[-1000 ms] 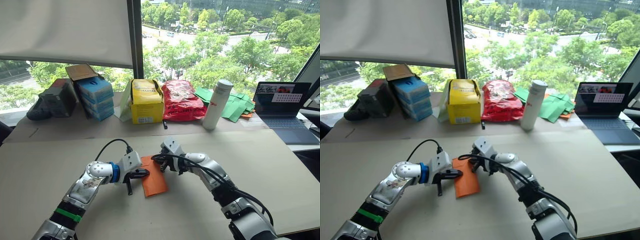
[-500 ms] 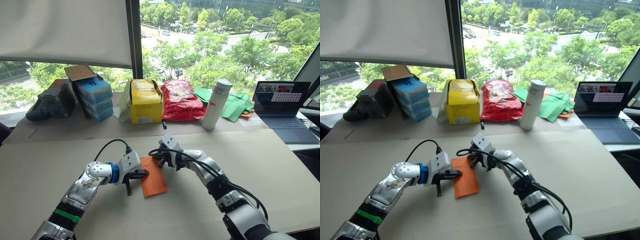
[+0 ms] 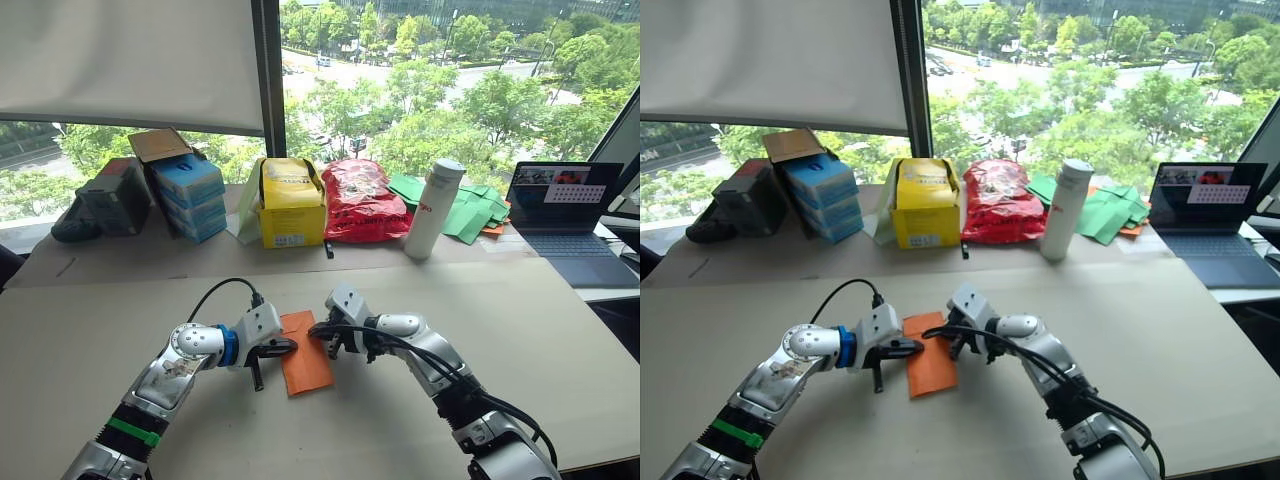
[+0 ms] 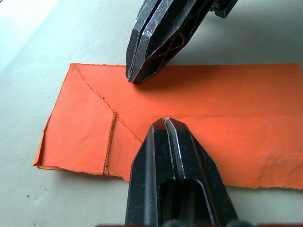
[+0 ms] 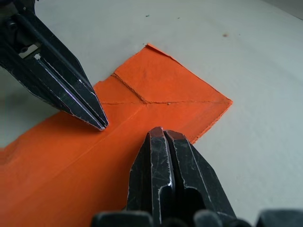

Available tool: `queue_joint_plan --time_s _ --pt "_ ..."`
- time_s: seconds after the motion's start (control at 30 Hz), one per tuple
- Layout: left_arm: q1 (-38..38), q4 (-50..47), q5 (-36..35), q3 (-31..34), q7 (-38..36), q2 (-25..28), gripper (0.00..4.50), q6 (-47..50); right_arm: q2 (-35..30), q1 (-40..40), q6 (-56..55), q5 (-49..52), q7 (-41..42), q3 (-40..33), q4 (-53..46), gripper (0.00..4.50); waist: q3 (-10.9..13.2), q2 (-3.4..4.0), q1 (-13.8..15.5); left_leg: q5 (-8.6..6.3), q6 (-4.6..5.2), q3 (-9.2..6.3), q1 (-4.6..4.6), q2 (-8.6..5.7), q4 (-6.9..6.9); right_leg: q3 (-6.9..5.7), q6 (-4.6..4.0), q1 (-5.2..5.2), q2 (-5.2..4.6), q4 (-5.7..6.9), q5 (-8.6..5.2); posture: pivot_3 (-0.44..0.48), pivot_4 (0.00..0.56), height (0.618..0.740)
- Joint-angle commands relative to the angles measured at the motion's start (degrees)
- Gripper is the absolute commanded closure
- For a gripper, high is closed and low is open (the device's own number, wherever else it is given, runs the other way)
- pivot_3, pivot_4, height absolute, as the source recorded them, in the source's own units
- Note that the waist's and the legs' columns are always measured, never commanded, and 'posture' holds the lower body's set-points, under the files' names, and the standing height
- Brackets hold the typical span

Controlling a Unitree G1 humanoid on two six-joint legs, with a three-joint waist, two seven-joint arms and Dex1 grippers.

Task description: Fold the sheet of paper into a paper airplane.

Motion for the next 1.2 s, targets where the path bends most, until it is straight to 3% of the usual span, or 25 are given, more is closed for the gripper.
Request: queue_joint_plan --time_s 0.03,1.2 --pt "1.0 2.4 2.6 -1.6 0.2 1.0 4.5 1.6 -2.1 2.9 4.1 -0.5 1.8 2.1 -1.7 4.46 0.0 0.0 0.0 0.0 0.0 0.0 0.0 0.0 0.0 0.0 0.0 0.0 0.0 -0.01 0.0 0.0 0.15 0.74" --pt "-0.6 4.4 3.0 -2.0 0.2 0.8 4.5 0.6 -13.6 11.4 12.3 3.8 9.7 5.9 -20.9 4.46 0.0 0.0 0.4 -0.03 0.06 -0.02 -0.01 0.02 -0.02 -0.04 0.0 0.0 -0.05 -0.17 -0.02 0.0 0.15 0.74"
